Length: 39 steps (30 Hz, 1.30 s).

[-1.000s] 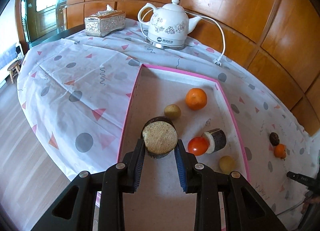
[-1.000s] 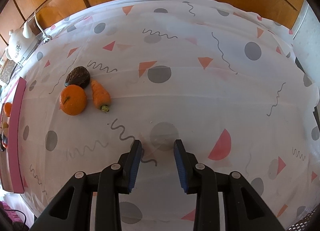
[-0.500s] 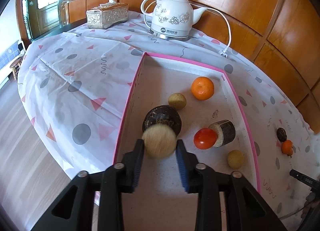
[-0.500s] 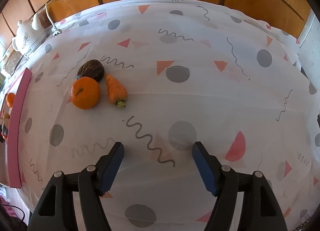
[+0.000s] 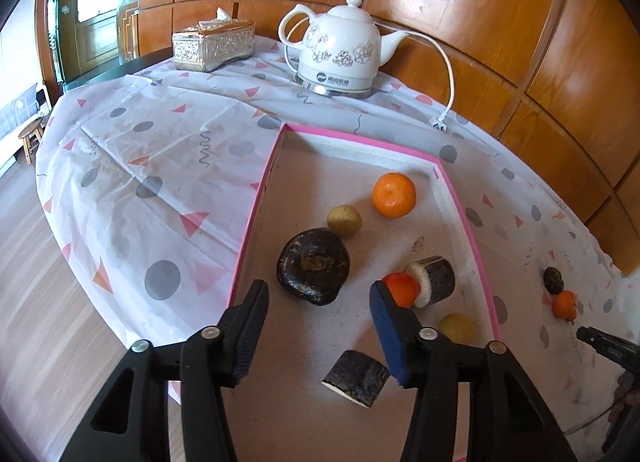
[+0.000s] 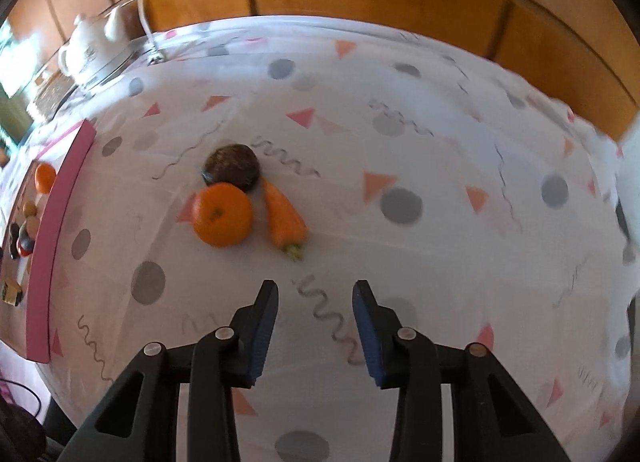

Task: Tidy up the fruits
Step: 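Reach the right gripper to the orange carrot and grasp it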

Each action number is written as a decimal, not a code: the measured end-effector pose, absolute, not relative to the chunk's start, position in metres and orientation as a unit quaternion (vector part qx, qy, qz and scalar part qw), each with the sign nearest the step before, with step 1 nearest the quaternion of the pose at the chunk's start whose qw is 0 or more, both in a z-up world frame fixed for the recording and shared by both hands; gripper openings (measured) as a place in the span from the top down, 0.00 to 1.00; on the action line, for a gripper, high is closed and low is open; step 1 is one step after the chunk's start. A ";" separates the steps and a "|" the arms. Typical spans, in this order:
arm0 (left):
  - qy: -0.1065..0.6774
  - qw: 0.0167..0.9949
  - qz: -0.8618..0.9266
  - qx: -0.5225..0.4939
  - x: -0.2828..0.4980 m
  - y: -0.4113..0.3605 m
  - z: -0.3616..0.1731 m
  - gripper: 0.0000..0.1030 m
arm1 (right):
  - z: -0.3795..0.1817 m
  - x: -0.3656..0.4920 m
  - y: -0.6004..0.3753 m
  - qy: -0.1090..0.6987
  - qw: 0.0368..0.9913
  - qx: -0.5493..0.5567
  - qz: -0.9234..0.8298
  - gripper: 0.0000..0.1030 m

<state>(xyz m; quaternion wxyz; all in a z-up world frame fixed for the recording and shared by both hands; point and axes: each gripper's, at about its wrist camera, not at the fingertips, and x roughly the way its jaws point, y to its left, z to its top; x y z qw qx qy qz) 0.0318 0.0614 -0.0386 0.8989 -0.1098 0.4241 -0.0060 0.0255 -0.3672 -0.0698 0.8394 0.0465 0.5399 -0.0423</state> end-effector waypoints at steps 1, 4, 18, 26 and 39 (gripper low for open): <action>0.423 0.899 -0.006 -0.110 0.031 0.061 -0.038 0.46 | -0.070 0.031 -0.365 0.540 0.840 0.040 -0.038 0.62; 0.423 0.900 -0.006 -0.109 0.031 0.061 -0.037 0.46 | -0.070 0.043 -0.360 0.543 0.839 0.019 -0.017 0.62; 0.421 0.900 0.006 -0.117 0.029 0.067 -0.032 0.41 | -0.091 0.067 -0.353 0.555 0.832 -0.028 -0.012 0.78; 0.413 0.903 0.011 -0.122 0.026 0.070 -0.028 0.34 | -0.088 0.028 -0.379 0.557 0.828 0.033 -0.055 0.78; 0.405 0.907 0.006 -0.119 0.019 0.068 -0.022 0.33 | -0.052 -0.019 -0.356 0.512 0.853 0.100 -0.017 0.79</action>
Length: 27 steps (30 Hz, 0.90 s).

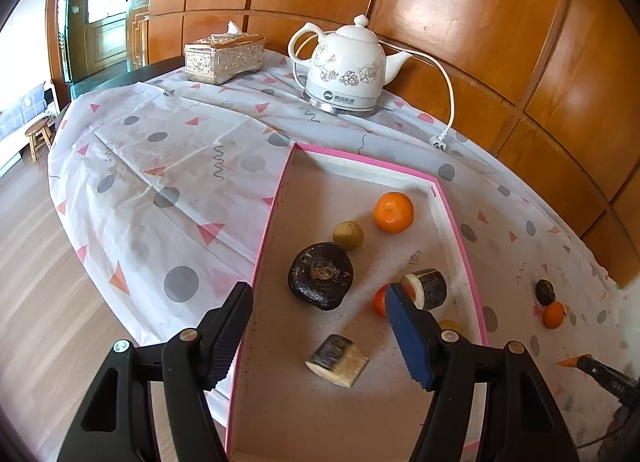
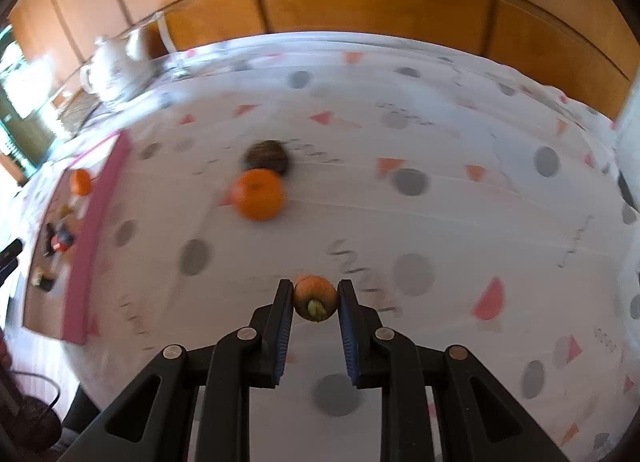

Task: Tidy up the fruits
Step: 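Reach the right gripper to the orange carrot and grasp it, then carry the carrot into the pink tray and open the right gripper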

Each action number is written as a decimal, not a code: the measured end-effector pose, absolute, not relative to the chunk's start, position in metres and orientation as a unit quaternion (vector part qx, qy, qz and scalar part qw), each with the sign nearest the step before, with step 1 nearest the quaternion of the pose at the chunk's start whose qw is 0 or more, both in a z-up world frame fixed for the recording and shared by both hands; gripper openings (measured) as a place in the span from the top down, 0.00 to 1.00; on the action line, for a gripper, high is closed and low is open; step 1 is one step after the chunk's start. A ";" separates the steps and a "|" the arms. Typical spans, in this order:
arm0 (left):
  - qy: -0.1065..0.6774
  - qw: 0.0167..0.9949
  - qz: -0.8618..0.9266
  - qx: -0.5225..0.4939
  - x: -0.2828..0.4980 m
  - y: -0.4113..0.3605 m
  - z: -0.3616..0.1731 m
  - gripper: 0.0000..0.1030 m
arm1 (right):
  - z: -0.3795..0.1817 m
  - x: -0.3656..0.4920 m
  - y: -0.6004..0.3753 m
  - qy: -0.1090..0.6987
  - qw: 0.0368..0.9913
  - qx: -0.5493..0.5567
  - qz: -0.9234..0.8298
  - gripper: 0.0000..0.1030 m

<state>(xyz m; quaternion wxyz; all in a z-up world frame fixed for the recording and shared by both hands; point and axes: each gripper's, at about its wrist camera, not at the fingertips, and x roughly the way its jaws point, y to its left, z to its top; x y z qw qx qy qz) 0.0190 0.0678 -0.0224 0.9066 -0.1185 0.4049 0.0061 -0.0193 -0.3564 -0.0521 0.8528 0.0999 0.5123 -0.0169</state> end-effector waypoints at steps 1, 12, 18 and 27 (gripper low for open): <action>0.405 0.907 0.006 -0.118 0.019 0.068 -0.022 0.33 | -0.052 -0.017 -0.350 0.511 0.854 0.098 -0.003 0.79; 0.405 0.906 0.010 -0.122 0.019 0.071 -0.023 0.32 | -0.035 -0.002 -0.262 0.504 0.853 0.067 0.121 0.79; 0.407 0.904 0.017 -0.133 0.021 0.081 -0.024 0.31 | -0.027 0.005 -0.224 0.500 0.847 0.054 0.170 0.82; 0.402 0.901 0.048 -0.158 0.024 0.108 -0.023 0.31 | -0.020 0.020 -0.158 0.493 0.836 0.019 0.239 0.87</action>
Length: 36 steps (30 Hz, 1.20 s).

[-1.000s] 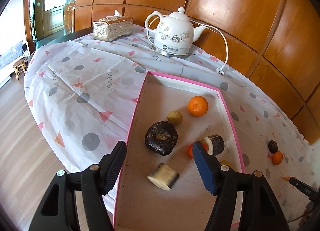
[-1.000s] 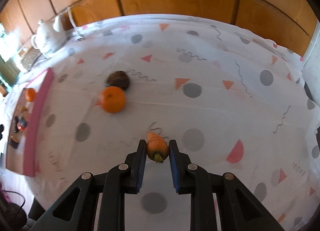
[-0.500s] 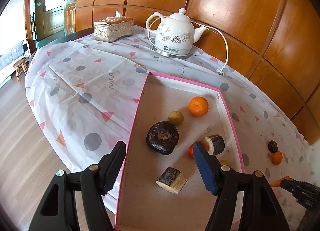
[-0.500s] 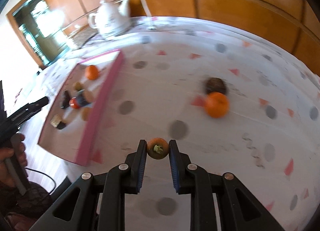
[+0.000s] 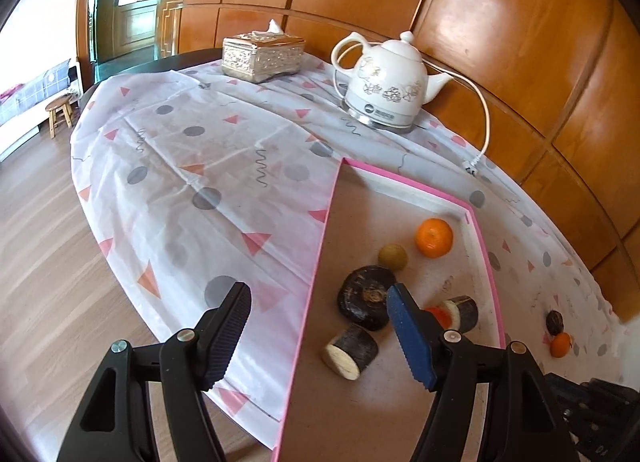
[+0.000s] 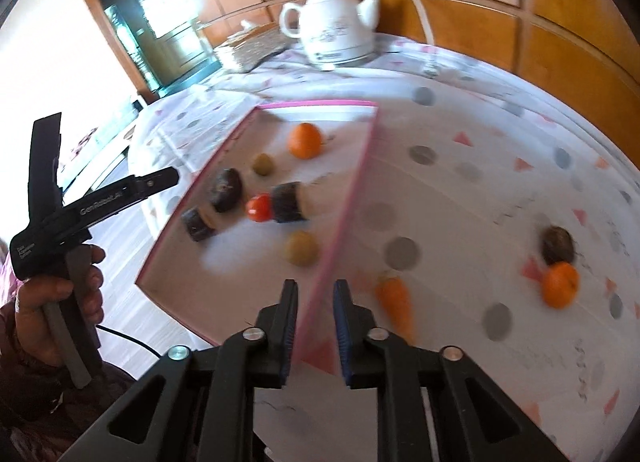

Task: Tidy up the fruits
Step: 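Carry the carrot into the pink tray and open the right gripper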

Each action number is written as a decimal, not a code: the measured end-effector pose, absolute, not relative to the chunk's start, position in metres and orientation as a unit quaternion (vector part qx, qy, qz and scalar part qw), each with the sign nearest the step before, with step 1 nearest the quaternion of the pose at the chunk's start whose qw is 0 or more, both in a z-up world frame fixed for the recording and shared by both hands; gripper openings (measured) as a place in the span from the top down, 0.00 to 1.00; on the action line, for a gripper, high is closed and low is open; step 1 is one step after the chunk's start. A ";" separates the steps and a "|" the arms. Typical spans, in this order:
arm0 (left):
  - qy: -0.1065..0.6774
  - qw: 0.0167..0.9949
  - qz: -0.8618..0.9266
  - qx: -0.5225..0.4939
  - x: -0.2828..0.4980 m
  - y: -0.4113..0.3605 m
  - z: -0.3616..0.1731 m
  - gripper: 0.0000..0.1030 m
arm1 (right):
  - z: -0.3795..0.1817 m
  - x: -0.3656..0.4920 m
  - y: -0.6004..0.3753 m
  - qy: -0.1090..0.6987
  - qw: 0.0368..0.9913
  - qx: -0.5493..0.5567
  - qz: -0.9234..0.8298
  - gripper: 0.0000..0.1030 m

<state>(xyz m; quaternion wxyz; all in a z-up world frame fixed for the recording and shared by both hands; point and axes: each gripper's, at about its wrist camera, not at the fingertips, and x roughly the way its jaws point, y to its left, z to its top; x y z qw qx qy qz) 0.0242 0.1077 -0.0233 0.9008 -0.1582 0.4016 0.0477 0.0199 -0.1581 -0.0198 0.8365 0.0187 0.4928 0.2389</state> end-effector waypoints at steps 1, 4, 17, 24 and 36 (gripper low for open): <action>0.402 0.900 0.047 -0.159 0.024 0.108 -0.024 0.31 | -0.021 0.021 -0.155 0.493 0.837 0.016 0.239 0.87; 0.400 0.902 0.045 -0.156 0.024 0.107 -0.023 0.31 | -0.016 0.023 -0.166 0.483 0.846 0.029 0.225 0.86; 0.412 0.898 0.036 -0.152 0.027 0.097 -0.029 0.31 | -0.047 0.010 -0.278 0.521 0.845 0.079 0.092 0.68; 0.405 0.901 0.039 -0.154 0.025 0.101 -0.024 0.30 | -0.051 0.038 -0.213 0.518 0.841 -0.004 0.156 0.65; 0.396 0.900 0.062 -0.170 0.026 0.123 -0.022 0.30 | -0.051 0.034 -0.204 0.516 0.843 -0.033 0.146 0.83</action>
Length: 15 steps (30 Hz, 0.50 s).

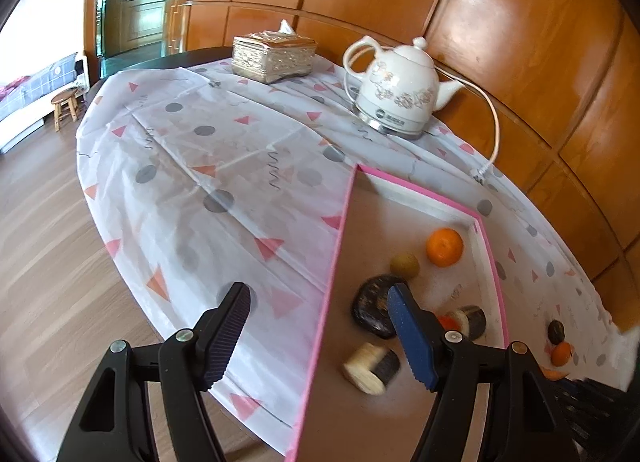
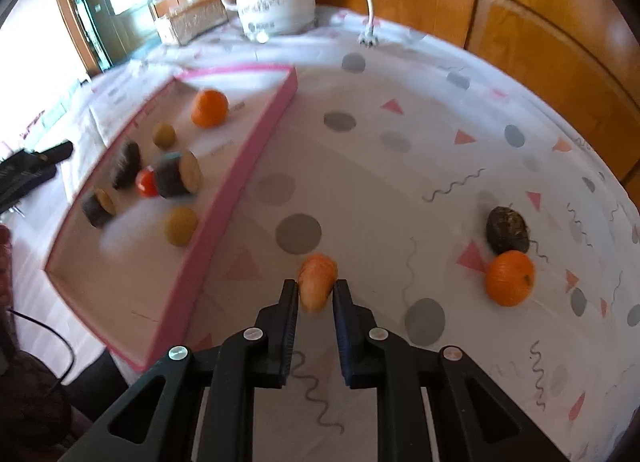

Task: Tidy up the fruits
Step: 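Carry the carrot into the pink tray and open the right gripper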

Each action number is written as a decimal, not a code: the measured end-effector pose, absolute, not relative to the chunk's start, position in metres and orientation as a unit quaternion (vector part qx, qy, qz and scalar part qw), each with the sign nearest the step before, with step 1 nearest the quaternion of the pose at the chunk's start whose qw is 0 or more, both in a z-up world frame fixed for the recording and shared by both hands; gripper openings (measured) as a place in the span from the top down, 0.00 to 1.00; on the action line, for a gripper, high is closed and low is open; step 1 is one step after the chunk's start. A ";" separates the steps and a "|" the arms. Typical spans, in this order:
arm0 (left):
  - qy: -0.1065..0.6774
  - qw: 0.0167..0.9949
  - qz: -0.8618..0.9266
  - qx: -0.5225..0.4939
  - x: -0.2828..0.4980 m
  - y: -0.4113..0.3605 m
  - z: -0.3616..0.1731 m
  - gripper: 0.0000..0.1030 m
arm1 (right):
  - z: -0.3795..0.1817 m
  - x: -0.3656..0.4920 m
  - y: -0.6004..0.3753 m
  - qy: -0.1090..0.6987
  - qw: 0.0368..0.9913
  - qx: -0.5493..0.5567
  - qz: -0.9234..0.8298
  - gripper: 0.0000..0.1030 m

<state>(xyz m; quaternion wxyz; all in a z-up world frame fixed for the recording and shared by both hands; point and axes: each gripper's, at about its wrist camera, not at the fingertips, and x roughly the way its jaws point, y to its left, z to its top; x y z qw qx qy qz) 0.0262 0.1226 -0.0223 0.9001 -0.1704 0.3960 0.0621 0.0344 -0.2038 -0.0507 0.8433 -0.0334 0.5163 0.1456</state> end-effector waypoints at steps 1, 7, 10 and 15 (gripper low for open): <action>0.393 0.900 0.068 -0.173 0.026 0.126 -0.021 0.30 | -0.044 0.031 -0.205 0.511 0.846 -0.029 0.150 0.83; 0.389 0.900 0.076 -0.180 0.025 0.135 -0.018 0.30 | -0.013 0.023 -0.178 0.482 0.849 0.001 0.216 0.88; 0.392 0.900 0.071 -0.177 0.024 0.131 -0.019 0.30 | -0.008 0.020 -0.152 0.479 0.841 -0.006 0.250 0.88; 0.391 0.902 0.062 -0.171 0.023 0.125 -0.019 0.30 | -0.006 0.022 -0.157 0.473 0.848 0.008 0.239 0.87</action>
